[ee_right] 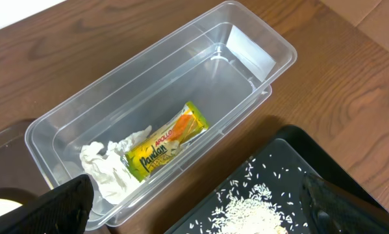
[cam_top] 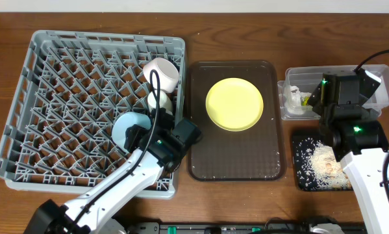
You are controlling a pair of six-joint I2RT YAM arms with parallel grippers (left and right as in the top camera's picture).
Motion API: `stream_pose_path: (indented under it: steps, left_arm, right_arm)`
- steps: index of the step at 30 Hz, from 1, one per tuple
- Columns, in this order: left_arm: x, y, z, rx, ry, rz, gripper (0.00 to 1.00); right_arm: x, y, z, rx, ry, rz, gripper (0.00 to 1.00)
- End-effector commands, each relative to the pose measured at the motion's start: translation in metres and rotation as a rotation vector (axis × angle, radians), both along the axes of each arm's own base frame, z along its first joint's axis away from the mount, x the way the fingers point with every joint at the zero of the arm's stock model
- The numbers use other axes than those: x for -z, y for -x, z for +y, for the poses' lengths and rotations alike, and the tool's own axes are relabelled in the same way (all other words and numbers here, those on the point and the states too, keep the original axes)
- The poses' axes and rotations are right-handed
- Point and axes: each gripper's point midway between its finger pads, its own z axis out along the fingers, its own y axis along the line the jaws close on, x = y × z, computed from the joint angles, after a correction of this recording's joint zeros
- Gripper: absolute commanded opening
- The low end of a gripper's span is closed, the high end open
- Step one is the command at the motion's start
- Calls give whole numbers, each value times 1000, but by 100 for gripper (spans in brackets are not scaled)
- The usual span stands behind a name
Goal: Sort waste into correct bins and load items into the dishwasher rack
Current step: 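Tilt the blue bowl upright against the rack's right edge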
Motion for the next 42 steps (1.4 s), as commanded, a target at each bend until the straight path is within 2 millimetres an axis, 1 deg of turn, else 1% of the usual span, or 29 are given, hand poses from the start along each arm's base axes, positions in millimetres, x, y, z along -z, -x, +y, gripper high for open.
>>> stream_pose_path:
  steps: [1,6,7,8,14,17,20,22,25,27,29,30,31,33,34,36,39,41,42]
  left_arm:
    - [2,4,-7,-4,100,15,57]
    - [-1,9,-22,21,234,22,59]
    - [-1,9,-25,25,251,21,62]
    - [-1,8,-27,28,266,20,63]
    - [-2,-1,-36,35,301,-16,65]
    - [-4,-6,-39,38,317,-38,70]
    - [-7,-11,-43,41,338,-65,72]
    - [-9,-15,-46,43,352,-85,76]
    - [-18,-18,-47,43,367,-116,76]
    - [-29,-16,-44,10,396,-138,76]
    - [-46,-10,-36,-66,452,-177,76]
    - [-50,-8,-33,-86,465,-186,75]
    - [-56,-2,-27,-129,491,-202,70]
    - [-61,11,-17,-209,534,-221,59]
    - [-62,19,-11,-245,547,-223,54]
    - [-61,37,2,-324,555,-214,39]
    - [-57,58,17,-422,547,-197,21]
    - [-49,65,17,-435,544,-153,15]
    - [-44,67,15,-437,544,-133,14]
  right_arm:
    - [-7,1,-3,20,2,-23,99]
    - [-7,1,-3,20,2,-23,99]
    - [-7,1,-3,20,2,-23,99]
    - [-7,1,-3,20,2,-23,99]
    - [-7,1,-3,20,2,-23,99]
    - [-7,1,-3,20,2,-23,99]
    - [-7,1,-3,20,2,-23,99]
    - [-7,1,-3,20,2,-23,99]
    - [-7,1,-3,20,2,-23,99]
    - [-7,1,-3,20,2,-23,99]
    - [-7,1,-3,20,2,-23,99]
    - [-7,1,-3,20,2,-23,99]
    - [-7,1,-3,20,2,-23,99]
    - [-7,1,-3,20,2,-23,99]
    - [-7,1,-3,20,2,-23,99]
    - [-7,1,-3,20,2,-23,99]
    - [-7,1,-3,20,2,-23,99]
    - [-7,1,-3,20,2,-23,99]
    - [-7,1,-3,20,2,-23,99]
